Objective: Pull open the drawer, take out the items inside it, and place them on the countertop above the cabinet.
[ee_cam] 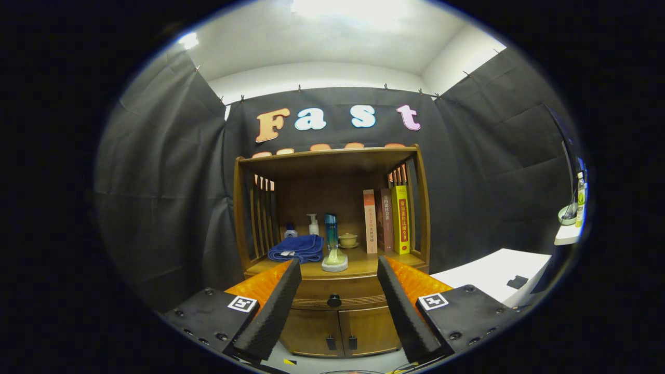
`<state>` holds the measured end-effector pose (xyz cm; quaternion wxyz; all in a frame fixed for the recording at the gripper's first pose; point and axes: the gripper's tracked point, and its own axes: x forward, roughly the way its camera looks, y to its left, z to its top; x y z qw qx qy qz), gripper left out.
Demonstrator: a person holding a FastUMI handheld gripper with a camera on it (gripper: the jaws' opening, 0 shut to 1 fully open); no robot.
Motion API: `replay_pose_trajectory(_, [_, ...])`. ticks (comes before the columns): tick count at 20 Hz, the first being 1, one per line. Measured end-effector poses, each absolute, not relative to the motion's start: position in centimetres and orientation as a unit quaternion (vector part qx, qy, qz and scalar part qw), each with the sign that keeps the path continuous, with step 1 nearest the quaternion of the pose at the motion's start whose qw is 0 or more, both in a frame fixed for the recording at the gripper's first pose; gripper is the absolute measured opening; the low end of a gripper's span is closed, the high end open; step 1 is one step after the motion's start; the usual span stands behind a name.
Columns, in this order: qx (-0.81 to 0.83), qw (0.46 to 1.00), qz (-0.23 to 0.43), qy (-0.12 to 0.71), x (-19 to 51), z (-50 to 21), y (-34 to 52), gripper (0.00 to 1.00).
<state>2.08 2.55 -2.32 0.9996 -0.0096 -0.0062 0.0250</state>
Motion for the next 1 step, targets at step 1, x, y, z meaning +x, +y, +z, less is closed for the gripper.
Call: replay_pose_trajectory(1, [-0.01,1.0,0.025,-0.007,2.07,-2.38,2.54,0.97])
